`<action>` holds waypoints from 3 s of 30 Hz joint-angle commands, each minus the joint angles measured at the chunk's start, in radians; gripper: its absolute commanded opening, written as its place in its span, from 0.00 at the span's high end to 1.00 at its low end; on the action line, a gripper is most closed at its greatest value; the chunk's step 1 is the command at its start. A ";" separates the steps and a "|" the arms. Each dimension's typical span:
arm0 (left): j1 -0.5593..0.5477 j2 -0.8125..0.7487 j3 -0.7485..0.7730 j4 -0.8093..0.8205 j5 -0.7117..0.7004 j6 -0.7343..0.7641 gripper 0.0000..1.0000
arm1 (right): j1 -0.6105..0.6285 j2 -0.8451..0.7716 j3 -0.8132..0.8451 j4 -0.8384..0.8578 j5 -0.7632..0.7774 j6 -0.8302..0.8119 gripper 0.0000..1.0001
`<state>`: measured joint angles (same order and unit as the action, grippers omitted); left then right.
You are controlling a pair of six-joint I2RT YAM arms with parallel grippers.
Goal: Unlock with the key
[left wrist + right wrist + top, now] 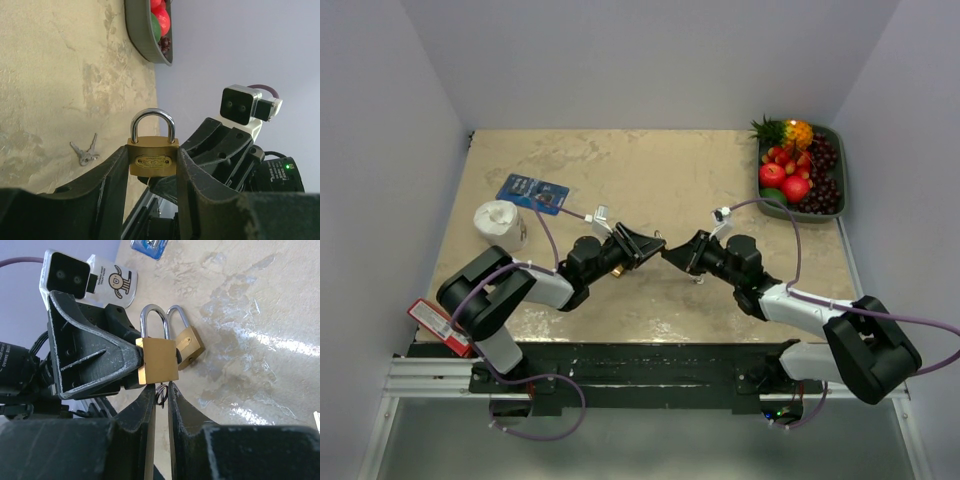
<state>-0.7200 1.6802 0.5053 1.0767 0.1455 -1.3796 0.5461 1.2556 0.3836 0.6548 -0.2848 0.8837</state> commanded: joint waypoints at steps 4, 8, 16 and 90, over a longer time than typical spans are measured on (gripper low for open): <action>-0.013 -0.045 0.002 0.166 0.094 0.059 1.00 | -0.021 -0.013 -0.006 0.124 -0.024 0.064 1.00; -0.013 -0.039 -0.005 0.189 0.115 0.059 1.00 | -0.026 -0.015 -0.005 0.134 -0.031 0.069 1.00; -0.004 -0.056 0.065 0.050 0.157 0.142 1.00 | -0.026 -0.091 0.060 -0.094 0.021 -0.104 1.00; 0.292 -0.122 0.377 -0.785 1.036 0.973 1.00 | -0.107 0.168 0.322 0.114 -0.804 -0.391 0.52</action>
<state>-0.4419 1.5558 0.8864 0.2207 1.1732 -0.3840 0.4328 1.4567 0.7162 0.7353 -1.0668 0.4957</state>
